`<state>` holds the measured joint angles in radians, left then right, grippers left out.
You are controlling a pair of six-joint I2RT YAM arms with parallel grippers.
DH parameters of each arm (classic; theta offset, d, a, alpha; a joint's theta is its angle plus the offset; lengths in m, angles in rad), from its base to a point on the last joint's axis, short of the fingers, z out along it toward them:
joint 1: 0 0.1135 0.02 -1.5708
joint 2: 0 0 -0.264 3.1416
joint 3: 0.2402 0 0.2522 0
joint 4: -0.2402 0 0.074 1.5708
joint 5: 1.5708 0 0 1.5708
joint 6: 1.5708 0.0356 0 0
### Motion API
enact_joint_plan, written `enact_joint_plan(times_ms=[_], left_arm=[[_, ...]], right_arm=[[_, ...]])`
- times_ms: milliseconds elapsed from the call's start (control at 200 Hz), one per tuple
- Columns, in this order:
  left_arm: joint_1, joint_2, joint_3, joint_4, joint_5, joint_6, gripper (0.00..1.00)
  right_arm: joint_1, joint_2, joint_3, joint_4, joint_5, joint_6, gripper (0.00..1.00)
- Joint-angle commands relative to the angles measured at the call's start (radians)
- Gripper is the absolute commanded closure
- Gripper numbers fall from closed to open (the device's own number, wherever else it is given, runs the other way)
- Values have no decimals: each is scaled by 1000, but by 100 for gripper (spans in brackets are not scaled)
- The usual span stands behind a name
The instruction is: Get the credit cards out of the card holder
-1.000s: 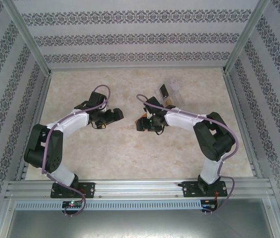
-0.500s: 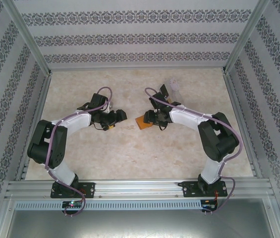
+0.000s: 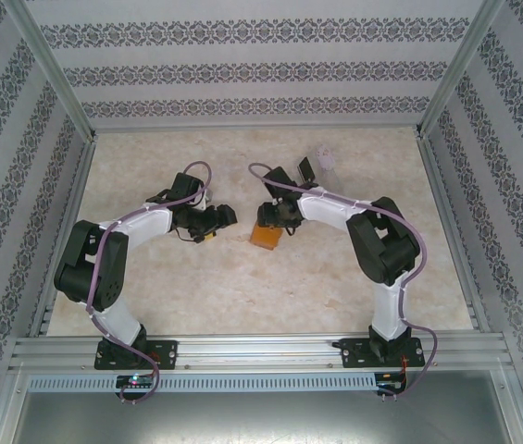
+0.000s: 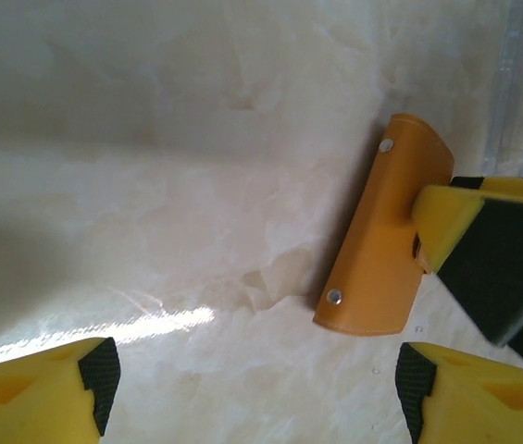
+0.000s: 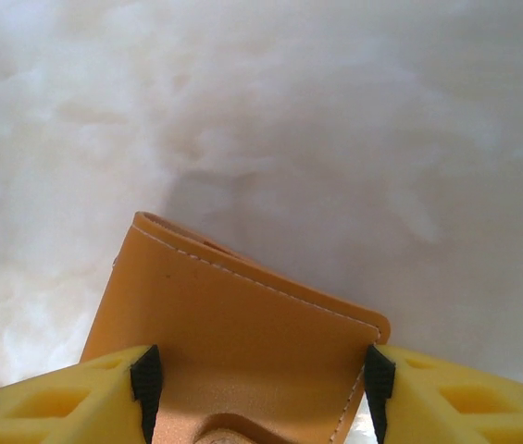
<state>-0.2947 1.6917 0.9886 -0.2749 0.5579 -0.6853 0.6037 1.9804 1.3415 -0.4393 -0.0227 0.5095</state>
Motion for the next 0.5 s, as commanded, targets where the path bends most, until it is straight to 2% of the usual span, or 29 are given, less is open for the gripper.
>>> enact_joint_plan(times_ms=[0,320,495], left_arm=[[-9,-8,3,-52,-4,21,21],[-24,-30,-89,39,81,-55,27],[-41,-9,-91,63,159,-28,32]], right_arm=[[57,28,11,-75,-28,-170,38],[62,-114,-62,-42,-106,-69,39],[32,-204,-102,-85,-127,10,40]])
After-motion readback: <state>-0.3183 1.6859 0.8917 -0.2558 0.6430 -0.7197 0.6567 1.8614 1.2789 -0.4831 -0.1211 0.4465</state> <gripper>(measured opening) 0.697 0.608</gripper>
